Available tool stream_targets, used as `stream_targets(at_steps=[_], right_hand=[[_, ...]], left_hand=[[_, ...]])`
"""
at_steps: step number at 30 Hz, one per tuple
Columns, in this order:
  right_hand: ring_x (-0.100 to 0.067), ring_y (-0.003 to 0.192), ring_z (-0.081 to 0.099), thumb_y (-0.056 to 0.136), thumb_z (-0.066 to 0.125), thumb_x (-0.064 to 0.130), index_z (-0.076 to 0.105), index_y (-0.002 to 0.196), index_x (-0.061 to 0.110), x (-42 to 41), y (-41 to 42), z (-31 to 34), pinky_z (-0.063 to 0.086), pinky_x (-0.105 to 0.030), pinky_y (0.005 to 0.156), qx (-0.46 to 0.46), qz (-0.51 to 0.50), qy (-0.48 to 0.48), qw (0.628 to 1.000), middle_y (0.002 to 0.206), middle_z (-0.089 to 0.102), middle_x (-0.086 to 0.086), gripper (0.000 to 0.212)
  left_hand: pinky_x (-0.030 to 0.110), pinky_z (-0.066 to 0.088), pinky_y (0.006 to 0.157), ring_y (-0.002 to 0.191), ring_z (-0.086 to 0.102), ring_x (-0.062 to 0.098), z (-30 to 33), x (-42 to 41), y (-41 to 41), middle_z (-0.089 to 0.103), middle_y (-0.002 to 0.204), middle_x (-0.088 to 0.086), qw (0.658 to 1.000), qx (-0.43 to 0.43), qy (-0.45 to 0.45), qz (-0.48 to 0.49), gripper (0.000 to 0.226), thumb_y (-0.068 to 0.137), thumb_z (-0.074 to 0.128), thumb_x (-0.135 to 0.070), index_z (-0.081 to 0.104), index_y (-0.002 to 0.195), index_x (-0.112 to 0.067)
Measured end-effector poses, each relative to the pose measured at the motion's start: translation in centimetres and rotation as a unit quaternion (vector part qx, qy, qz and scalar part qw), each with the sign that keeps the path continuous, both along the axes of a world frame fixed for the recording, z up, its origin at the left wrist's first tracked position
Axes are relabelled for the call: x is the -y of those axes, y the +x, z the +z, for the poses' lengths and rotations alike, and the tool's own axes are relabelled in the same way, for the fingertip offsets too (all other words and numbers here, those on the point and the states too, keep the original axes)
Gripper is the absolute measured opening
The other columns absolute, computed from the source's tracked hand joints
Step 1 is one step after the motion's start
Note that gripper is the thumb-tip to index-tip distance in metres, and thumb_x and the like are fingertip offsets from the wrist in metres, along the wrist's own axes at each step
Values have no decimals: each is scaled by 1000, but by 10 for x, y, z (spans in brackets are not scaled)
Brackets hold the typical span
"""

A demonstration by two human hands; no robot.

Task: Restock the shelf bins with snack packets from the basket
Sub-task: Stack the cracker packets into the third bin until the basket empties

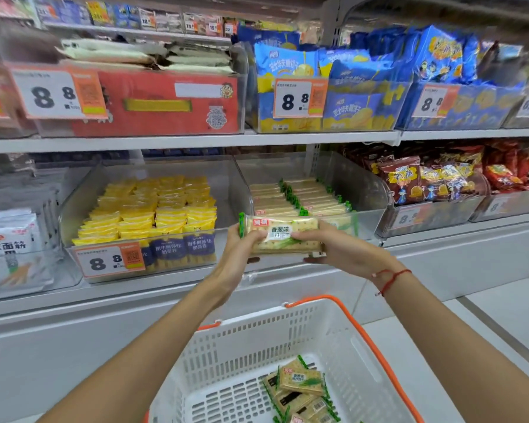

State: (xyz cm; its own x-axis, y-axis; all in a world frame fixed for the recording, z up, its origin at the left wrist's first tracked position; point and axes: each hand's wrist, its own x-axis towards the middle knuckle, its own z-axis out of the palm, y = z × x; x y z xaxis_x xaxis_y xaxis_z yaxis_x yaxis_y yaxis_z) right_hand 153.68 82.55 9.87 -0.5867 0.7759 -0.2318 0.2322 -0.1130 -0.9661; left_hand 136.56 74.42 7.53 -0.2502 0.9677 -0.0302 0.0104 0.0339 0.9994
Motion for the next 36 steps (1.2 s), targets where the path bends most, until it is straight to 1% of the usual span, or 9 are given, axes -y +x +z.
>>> stream_targets(at_steps=[3, 6, 10, 16, 20, 23, 28, 32, 36], right_hand=[[-13, 103, 64, 81, 70, 24, 54, 113, 19, -15, 9, 14, 49, -31, 93, -25, -26, 52, 998, 109, 69, 2, 36], [-16, 103, 67, 63, 79, 29, 58, 118, 13, -35, 16, 21, 52, -28, 87, -55, -66, 106, 991, 110, 70, -2, 61], [-15, 97, 69, 56, 83, 17, 61, 114, 10, -69, 18, 26, 55, -22, 79, -70, -97, 148, 982, 104, 72, -4, 63], [-10, 90, 65, 64, 86, 10, 56, 120, 14, -118, -2, 17, 52, -16, 74, -3, -121, 237, 964, 104, 67, 0, 64], [-20, 110, 58, 57, 89, 34, 49, 131, 16, -162, -18, -4, 50, -38, 94, 56, -125, 257, 957, 121, 60, -1, 86], [-19, 112, 56, 57, 89, 36, 43, 135, 14, -190, -28, -14, 50, -41, 96, 68, -122, 242, 960, 126, 56, -2, 92], [-16, 115, 50, 67, 85, 18, 45, 133, 14, -234, -49, -20, 40, -21, 89, 33, -118, 257, 959, 129, 50, -2, 78], [-20, 124, 46, 69, 84, 23, 40, 134, 19, -269, -71, -25, 39, -21, 89, 81, -78, 270, 956, 135, 46, -2, 78], [-27, 128, 43, 73, 80, 32, 33, 137, 22, -294, -85, -32, 40, -29, 94, 112, -66, 257, 958, 141, 40, -8, 80]], left_hand=[[19, 34, 84, 100, 50, 2, 26, -15, -4, 54, 116, -12, 996, -80, 5, -37, 39, 95, 52, -35, 38, 129, -22], [12, 43, 78, 98, 56, 0, 44, -37, -15, 57, 107, -16, 982, -169, 33, -80, 39, 91, 59, -40, 48, 125, -25], [39, 41, 101, 115, 46, 18, 56, -77, -33, 52, 106, -11, 923, -380, 44, -50, 54, 79, 65, -58, 50, 126, -35], [37, 32, 97, 123, 41, 23, 56, -132, -52, 60, 120, 1, 857, -516, 19, -5, 64, 73, 68, -63, 48, 129, -39], [38, 40, 96, 120, 51, 26, 51, -169, -59, 57, 130, 0, 817, -575, -25, -15, 73, 76, 64, -64, 37, 137, -34], [35, 39, 97, 119, 49, 28, 45, -194, -66, 54, 130, 6, 794, -604, -56, -31, 69, 78, 61, -65, 37, 135, -34], [33, 29, 103, 129, 40, 27, 46, -235, -70, 48, 137, 5, 712, -698, -73, -13, 59, 87, 53, -59, 43, 135, -28], [38, 19, 109, 136, 28, 26, 39, -264, -78, 43, 144, 5, 657, -745, -113, -24, 59, 92, 47, -55, 40, 140, -23], [41, 14, 111, 136, 27, 25, 35, -282, -81, 38, 147, 5, 571, -808, -137, -42, 54, 98, 33, -51, 38, 143, -21]])
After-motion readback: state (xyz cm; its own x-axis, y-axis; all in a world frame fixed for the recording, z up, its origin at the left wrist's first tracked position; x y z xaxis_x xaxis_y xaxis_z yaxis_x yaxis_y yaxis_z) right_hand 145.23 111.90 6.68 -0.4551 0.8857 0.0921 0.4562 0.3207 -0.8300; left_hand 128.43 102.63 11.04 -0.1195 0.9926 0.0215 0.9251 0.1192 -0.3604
